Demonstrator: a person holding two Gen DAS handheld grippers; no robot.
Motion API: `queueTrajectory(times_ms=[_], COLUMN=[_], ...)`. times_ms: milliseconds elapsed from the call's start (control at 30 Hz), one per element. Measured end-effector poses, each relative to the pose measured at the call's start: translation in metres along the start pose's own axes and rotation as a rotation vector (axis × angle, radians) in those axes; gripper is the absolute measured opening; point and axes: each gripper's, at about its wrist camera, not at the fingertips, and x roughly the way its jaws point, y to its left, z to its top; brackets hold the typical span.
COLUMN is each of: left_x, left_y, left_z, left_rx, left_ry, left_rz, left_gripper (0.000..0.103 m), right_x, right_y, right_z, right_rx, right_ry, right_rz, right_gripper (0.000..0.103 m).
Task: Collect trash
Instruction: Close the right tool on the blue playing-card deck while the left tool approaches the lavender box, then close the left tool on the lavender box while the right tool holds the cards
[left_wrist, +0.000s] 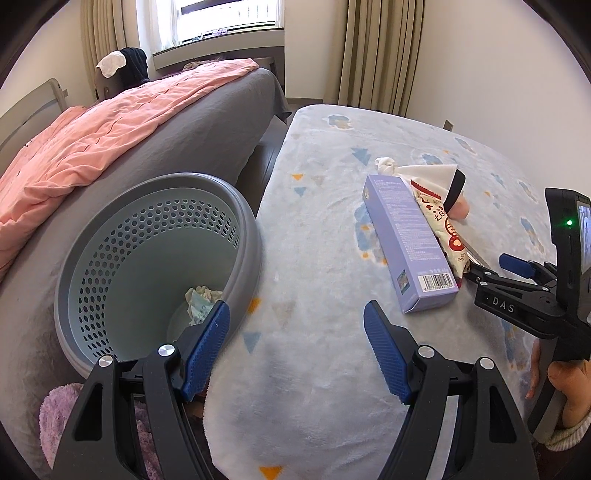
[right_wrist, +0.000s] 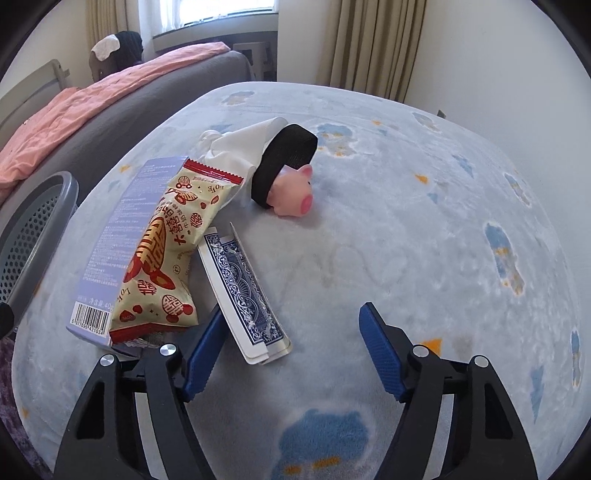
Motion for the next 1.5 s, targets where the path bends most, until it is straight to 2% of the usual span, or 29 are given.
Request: queueTrajectory(times_ms=[233, 367, 400, 867, 1067, 1267, 1500], left_x=[0.000, 0.000, 0.000, 0.024, 0.036, 0.054, 0.062], left_y=[-0.006, -0.015, -0.018, -0.055, -0.072, -0.083, -0.094], left_z=[0.002, 0.006, 0.008, 0.037, 0.048, 0.047, 0.047], left_rx=[0.007, 0.020, 0.023, 0.029, 0.040, 0.049, 0.050], left_ry=[0.005, 0.006, 0.007, 0.051, 0.071, 0.112, 0.118], left_rz=[0.002, -0.005, -0.008, -0.052, -0.066, -0.055, -0.057], left_gripper=[0.072, 0.072, 0.072, 0.072, 0.072, 0.072, 0.074], right_x=[0.002, -0.003, -0.005, -0.040, -0.045, -0.045, -0.044], right_y=[0.003, 0.000, -0.002, -0.051, -0.059, -0.067, -0.072], right_z=[0.005, 0.004, 0.003, -0.009, -0.009, -0.010, -0.013], right_rx=[-0.021, -0.013, -0.006, 0.160, 0.184, 0.204, 0.214], right_ry=[-0.006, -0.005, -0.005, -0.081, -0.098, -0.100, -0.102], right_rz=[0.067, 0.103, 0.110, 0.169, 0.200, 0.224, 0.228], right_gripper=[0.052, 0.022, 0.018, 0.018, 0.018, 0.018, 0.018])
